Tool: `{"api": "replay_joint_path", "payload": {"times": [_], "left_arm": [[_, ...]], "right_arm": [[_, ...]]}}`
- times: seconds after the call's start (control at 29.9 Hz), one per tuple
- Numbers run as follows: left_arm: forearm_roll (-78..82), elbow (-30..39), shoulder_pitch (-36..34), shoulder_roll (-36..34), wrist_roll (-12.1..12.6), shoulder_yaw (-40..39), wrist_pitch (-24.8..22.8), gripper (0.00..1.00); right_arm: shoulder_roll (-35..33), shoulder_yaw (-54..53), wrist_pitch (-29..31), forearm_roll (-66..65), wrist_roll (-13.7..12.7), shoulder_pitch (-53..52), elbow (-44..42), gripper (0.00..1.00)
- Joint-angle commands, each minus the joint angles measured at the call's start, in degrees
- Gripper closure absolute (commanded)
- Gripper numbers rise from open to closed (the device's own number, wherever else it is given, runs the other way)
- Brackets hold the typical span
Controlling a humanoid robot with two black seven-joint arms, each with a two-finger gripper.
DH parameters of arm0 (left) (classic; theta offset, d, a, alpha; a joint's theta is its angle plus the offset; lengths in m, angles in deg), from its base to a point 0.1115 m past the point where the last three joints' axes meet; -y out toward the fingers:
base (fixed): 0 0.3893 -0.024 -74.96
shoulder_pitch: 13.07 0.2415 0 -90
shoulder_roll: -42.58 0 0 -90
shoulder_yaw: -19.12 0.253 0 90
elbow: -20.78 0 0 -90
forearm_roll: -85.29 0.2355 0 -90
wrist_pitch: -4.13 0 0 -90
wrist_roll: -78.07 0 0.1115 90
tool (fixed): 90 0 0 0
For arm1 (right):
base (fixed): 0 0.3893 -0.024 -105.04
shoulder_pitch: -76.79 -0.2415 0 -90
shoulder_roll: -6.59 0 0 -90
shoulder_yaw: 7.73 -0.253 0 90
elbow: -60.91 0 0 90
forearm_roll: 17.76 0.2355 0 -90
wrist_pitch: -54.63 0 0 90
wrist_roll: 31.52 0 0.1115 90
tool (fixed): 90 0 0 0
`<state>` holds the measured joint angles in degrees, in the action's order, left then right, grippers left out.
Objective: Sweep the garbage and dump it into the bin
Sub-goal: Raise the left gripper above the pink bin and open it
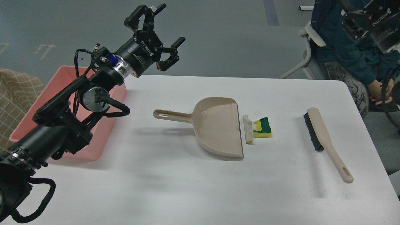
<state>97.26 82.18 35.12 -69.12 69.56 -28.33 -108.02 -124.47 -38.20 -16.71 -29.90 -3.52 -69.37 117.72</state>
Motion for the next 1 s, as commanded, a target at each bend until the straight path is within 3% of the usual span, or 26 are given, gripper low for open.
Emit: {"api": "replay_joint_path", "payload": {"times": [0.0, 0.4, 0.63, 0.97], "left_arm": [[0.2, -0.1, 0.1, 0.0, 0.0, 0.1, 0.1, 0.01], [0.2, -0.2, 0.1, 0.0, 0.2, 0.6, 1.6, 0.01], [0.1, -0.4, -0.3, -0.2, 0.7, 0.7, 8.4, 0.01], [0.5, 0.4, -0.5, -1.6, 0.8, 0.9, 8.4, 0.01]], "right_arm": [[1.8, -0.4, 0.0, 0.0, 0.0, 0.0, -1.1, 0.00], [2.5, -1.5, -0.2, -0.1, 0.0, -0.2, -1.2, 0.00], [4.6, -3.2, -0.7, 0.0, 0.0, -0.5, -2.9, 0.00], [5.2, -3.4, -0.8, 0.0, 0.0, -0.8, -3.3, 0.00]]}}
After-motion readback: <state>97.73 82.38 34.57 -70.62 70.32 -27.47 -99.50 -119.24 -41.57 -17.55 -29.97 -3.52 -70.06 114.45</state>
